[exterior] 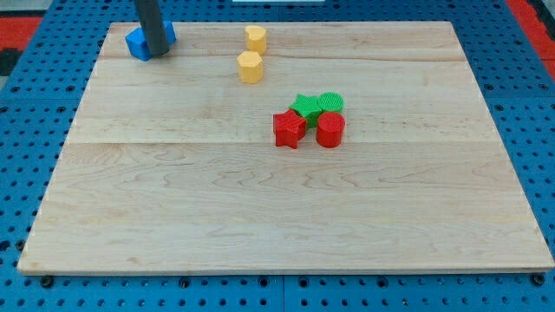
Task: Separate the blue blocks from each other
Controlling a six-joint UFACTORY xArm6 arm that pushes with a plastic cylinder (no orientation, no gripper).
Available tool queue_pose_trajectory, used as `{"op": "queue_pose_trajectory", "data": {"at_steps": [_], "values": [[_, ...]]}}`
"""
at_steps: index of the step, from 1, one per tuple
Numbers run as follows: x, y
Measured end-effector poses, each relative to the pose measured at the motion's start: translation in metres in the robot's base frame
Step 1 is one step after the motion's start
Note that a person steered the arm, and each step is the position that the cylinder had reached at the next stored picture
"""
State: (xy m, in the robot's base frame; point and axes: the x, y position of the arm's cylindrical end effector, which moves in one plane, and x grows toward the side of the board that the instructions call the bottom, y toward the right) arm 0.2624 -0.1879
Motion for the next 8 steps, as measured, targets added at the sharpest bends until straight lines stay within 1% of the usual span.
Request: {"op": "queue_pose_trajectory", "data": {"at_steps": [2,3,4,5,6,7,8], "values": [[0.031,-0.007],[0.011,-0.067],[-0.043,-0.085],[-0.049,-0.032],[-0.036,0.010],[-0.032,0.042],[-0.052,0.027]]}}
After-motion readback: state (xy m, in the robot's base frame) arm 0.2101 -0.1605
